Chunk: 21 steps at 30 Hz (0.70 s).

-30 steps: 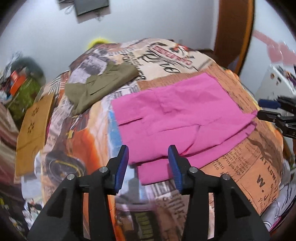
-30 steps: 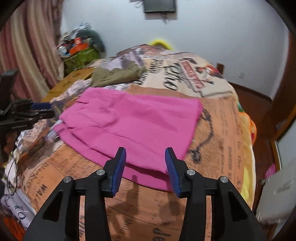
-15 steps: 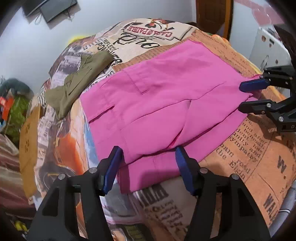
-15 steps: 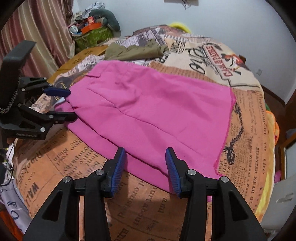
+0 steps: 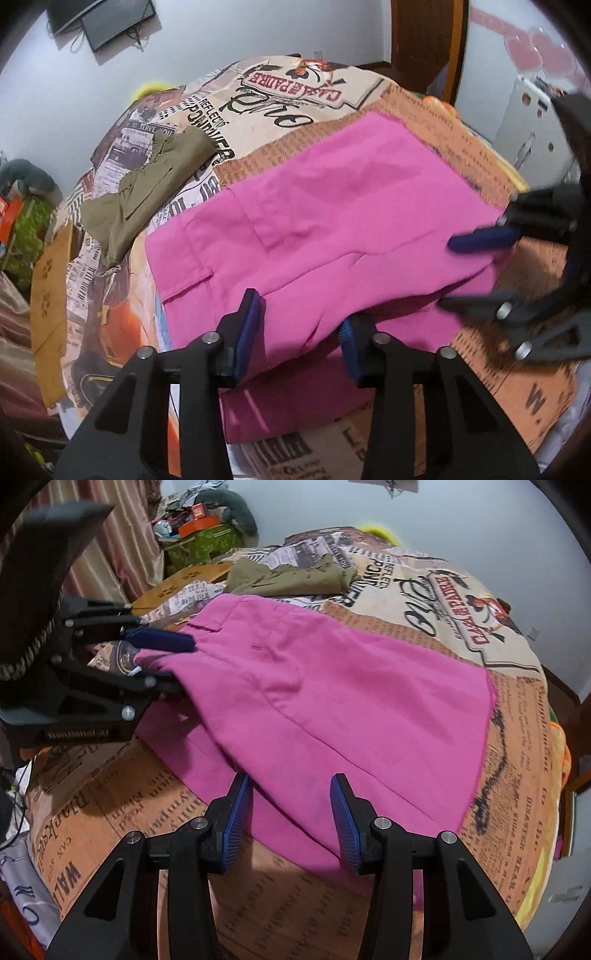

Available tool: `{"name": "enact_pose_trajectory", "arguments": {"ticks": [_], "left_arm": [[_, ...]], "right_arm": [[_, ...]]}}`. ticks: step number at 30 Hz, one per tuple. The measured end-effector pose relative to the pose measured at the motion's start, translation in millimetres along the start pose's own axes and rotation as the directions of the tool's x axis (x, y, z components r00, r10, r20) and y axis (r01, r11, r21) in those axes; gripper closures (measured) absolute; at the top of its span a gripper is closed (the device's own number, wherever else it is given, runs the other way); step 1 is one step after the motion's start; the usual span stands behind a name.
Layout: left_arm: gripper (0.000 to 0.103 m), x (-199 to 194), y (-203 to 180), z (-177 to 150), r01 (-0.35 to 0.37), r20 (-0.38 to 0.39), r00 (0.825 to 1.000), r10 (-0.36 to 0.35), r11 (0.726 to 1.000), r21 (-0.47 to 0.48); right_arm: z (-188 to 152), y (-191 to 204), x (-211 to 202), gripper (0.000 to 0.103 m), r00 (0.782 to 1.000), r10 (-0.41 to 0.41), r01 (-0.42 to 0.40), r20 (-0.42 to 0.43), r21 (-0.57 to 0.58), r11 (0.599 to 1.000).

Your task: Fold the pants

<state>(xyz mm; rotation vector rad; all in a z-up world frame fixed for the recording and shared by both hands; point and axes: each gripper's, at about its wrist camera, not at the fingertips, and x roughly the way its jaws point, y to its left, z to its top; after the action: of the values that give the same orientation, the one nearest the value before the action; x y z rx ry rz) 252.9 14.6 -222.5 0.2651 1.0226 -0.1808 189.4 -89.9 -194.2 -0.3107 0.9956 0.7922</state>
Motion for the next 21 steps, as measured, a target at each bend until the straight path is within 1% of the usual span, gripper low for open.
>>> {"name": "enact_pose_trajectory", "arguments": {"ticks": [4,6,7,9,10,11,13,14,15,16,18,21], "left_arm": [[0.067,-3,3,3,0.025,0.002,1.000,-0.025,0.999,-0.025],[0.067,-2,5,3,0.039,-0.004,0.999,-0.039,0.998,-0.039],[0.067,-2,5,2,0.043,-0.007,0.999,-0.044,0.998,-0.042],[0.067,0,5,-1,0.051,-0.013,0.999,-0.052,0.998,-0.043],[0.067,1,4,-2,0.052,-0.017,0.998,-0.053,0.998,-0.040],[0.067,2,2,-5,0.050,-0.021,0.998,-0.051,0.998,-0.035],[0.067,5,-2,-9,0.036,-0.030,0.999,-0.036,0.999,-0.010],[0.069,5,-4,-11,0.025,-0.029,0.999,-0.025,1.000,0.002],[0.082,4,-7,-12,0.002,-0.024,1.000,-0.001,1.000,0.020],[0.088,3,-10,-13,-0.017,-0.023,1.000,0.018,0.999,0.043],[0.092,-2,-14,-13,-0.040,0.000,0.999,0.040,0.997,0.064],[0.093,-10,-15,-12,-0.018,0.016,1.000,0.017,0.998,0.059]], "right_arm": [[7,4,4,0.062,0.999,-0.013,0.013,0.033,-0.015,1.000],[10,2,5,0.062,0.998,-0.048,0.048,0.049,-0.004,0.999],[11,-1,5,0.062,0.997,-0.052,0.051,0.055,0.006,0.999],[13,-7,2,0.071,0.996,-0.040,0.037,0.074,0.035,0.999],[14,-10,1,0.085,0.996,-0.036,0.033,0.077,0.045,0.998],[14,-12,0,0.094,0.997,-0.030,0.026,0.078,0.057,0.998],[13,-16,-3,0.094,0.995,-0.015,0.008,0.094,0.074,0.997],[13,-17,-5,0.095,0.995,-0.012,0.005,0.099,0.073,0.997],[12,-16,-7,0.096,0.994,-0.010,0.003,0.104,0.070,0.998],[12,-15,-8,0.096,0.995,-0.002,-0.006,0.103,0.070,0.998],[10,-14,-9,0.096,0.995,0.006,-0.012,0.100,0.064,0.998],[7,-11,-12,0.098,0.995,-0.009,0.005,0.100,0.041,0.999]]}}
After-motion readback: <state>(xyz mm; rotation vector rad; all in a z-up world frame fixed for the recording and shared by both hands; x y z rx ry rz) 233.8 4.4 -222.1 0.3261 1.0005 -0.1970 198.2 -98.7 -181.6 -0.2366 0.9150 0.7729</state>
